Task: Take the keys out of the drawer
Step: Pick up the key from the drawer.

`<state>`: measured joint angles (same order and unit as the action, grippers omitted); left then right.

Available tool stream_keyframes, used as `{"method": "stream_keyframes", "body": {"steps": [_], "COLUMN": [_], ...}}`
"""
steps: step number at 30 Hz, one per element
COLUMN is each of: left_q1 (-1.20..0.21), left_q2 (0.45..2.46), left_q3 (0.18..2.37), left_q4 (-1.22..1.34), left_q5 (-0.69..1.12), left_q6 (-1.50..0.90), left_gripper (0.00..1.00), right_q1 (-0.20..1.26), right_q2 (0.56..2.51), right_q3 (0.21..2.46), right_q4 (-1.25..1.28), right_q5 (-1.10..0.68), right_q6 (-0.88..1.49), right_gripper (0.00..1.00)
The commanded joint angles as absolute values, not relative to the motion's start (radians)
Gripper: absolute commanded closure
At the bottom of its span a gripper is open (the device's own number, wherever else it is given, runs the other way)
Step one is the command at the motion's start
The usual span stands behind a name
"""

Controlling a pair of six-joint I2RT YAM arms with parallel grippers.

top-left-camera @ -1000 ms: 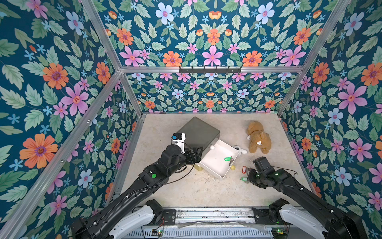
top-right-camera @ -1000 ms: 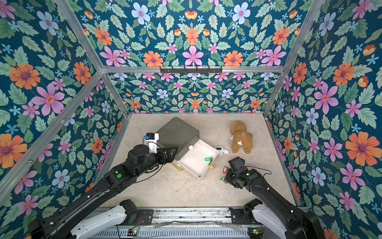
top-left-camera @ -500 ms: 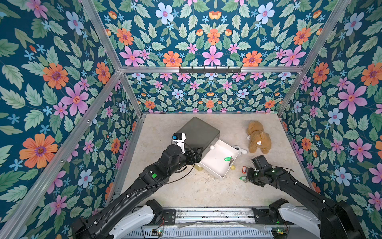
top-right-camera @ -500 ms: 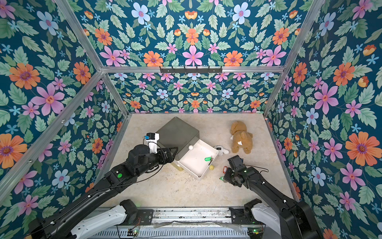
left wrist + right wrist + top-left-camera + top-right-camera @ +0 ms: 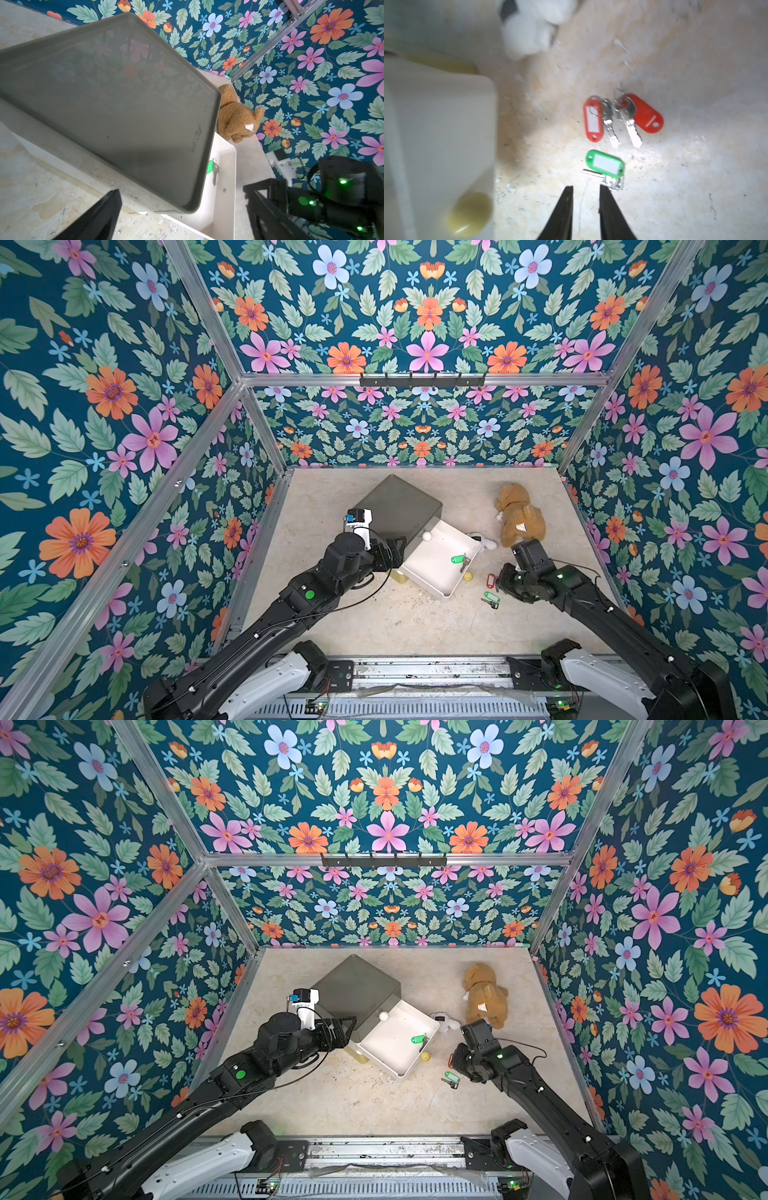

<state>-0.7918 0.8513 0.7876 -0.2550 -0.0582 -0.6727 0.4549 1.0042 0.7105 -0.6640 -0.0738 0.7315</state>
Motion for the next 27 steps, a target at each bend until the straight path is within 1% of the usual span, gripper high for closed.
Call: {"method": "stream_keyframes", "body": {"steps": [1,5,10,14,20,27], "left_q1": [-0.791,-0.791,-0.791,-0.791,-0.79,-0.789], "left_q2": [0.842,0.836,0.808,0.783,0.774,0.778], "left_q3": [0.779,0.778,0.766,0.752,0.736,0.731], "left_q4": [-0.232,-0.246,-0.268,-0.283,-0.276,-0.266], "left_q5": [-0.092,-0.112,-0.131,-0.143,-0.144,-0.142], "left_q6": [-0.648,-0.627,-0.611,-0.607,-0.609,-0.609], "left_gripper": [0.01,0.01,0.01,0.01,0.01,0.01], "right_q1": [0.479,0.546,0.57,0.597,0.621,0.641], "right_q2": [1.058,1.244,1.459,1.584,1.717,1.773], "right_q3": [0.859,1.101,1.276,1.387,1.485,1.519], "right_q4": [-0.767,-0.867,-0.934,-0.955,-0.99,-1.05], "right_q5": [-0.05,-0.042,-0.057,-0.044,-0.032,0.029], "right_q6": [0.673,0.603,0.511,0.475,0.453,0.436], "right_gripper": [0.73,0.7,0.67,0.66,0.64,0.62]}}
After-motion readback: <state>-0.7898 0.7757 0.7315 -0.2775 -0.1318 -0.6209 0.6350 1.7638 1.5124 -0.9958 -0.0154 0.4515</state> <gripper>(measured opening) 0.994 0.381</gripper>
